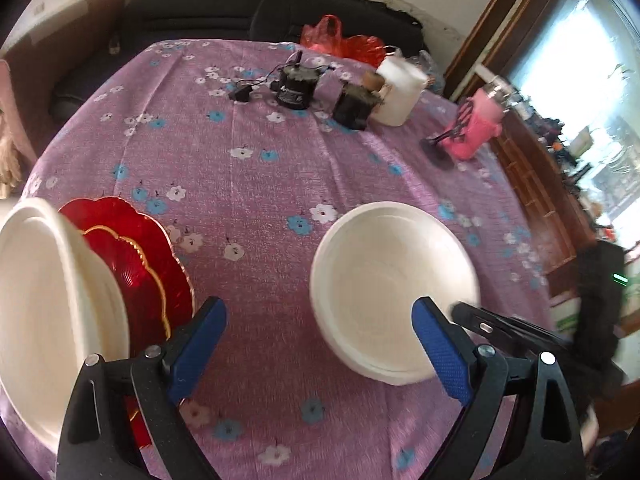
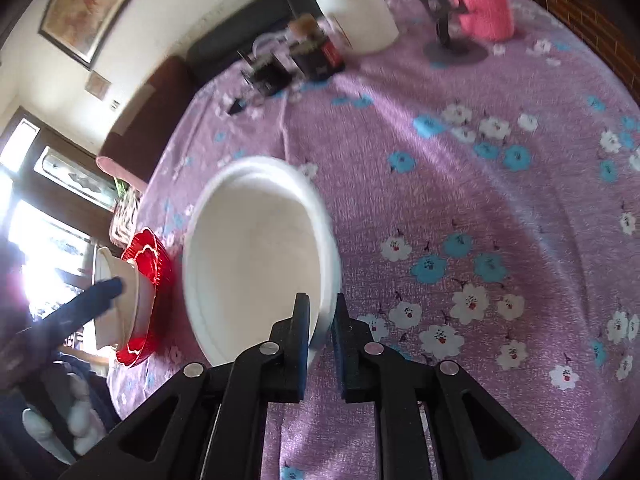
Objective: Organize plates and bowls
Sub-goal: 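Grasp the rim of the last white bowl with both grippers and lift, then carry the white bowl with both grippers over the plate stack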
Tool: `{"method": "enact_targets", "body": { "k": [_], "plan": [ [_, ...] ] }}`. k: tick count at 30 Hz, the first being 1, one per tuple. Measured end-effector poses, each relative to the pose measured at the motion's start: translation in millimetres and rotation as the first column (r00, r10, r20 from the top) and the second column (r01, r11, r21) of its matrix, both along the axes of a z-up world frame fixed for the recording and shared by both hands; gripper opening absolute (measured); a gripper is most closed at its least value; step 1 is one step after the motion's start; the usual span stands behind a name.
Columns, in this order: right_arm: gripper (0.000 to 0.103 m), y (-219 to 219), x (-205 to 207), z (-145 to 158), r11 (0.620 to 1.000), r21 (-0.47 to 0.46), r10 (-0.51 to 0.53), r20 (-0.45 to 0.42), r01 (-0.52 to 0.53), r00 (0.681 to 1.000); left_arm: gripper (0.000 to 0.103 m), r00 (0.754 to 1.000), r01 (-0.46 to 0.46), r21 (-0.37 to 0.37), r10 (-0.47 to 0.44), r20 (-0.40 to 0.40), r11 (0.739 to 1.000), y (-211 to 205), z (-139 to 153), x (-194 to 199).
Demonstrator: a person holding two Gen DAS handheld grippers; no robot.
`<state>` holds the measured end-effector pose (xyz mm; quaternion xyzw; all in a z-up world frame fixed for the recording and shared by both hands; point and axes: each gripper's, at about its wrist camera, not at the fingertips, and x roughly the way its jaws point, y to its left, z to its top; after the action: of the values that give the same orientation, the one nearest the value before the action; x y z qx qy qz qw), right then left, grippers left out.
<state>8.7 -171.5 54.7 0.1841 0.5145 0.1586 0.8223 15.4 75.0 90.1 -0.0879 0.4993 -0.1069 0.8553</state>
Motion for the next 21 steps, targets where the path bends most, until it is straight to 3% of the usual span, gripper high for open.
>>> {"method": "enact_targets", "body": {
  "k": [3, 13, 16, 17, 18, 19, 20, 21],
  "plan": [
    [0.031, 5.2, -7.7, 1.8, 1.0, -0.024, -0.007, 0.051, 0.008, 0.999, 0.093, 1.0, -0.03, 0.062, 0.03, -0.002, 0.998, -10.4, -13.5, 10.2],
    [0.032, 0.9, -6.9, -18.6, 0.998, 0.017, -0.061, 0.058, 0.06, 0.996, 0.093, 0.99, -0.108, 0.008, 0.108, -0.092, 0.994, -17.5, -54.5, 33.1],
    [0.032, 1.8, -4.2, -22.6, 0.998, 0.02, -0.066, 0.058, 0.065, 0.996, 0.093, 0.99, -0.114, 0.053, 0.118, -0.078, 0.992, -24.2, -57.8, 34.8],
    [0.032, 2.6, -3.3, -23.7, 0.998, 0.021, -0.069, 0.059, 0.067, 0.996, 0.084, 0.992, -0.106, 0.059, 0.11, -0.069, 0.993, -26.3, -56.7, 35.4],
    [0.032, 3.6, -1.6, -24.8, 0.997, 0.019, -0.072, 0.06, 0.071, 0.996, 0.058, 0.993, -0.089, 0.053, 0.093, -0.07, 0.995, -28.4, -56.2, 36.2],
    [0.031, 4.7, -1.0, -25.6, 0.997, 0.017, -0.074, 0.061, 0.074, 0.995, 0.043, 0.993, -0.073, 0.044, 0.076, -0.085, 0.996, -30.2, -57.5, 37.3],
    [0.027, 6.0, -0.1, -26.0, 0.997, 0.017, -0.074, 0.064, 0.073, 0.995, 0.019, 0.992, -0.058, 0.033, 0.062, -0.108, 0.998, -31.7, -59.7, 37.2],
    [0.019, 7.7, -0.3, -25.8, 0.997, 0.014, -0.073, 0.069, 0.072, 0.995, 0.013, 0.991, -0.053, 0.026, 0.055, -0.118, 0.998, -32.6, -60.9, 36.0]
  ]
}}
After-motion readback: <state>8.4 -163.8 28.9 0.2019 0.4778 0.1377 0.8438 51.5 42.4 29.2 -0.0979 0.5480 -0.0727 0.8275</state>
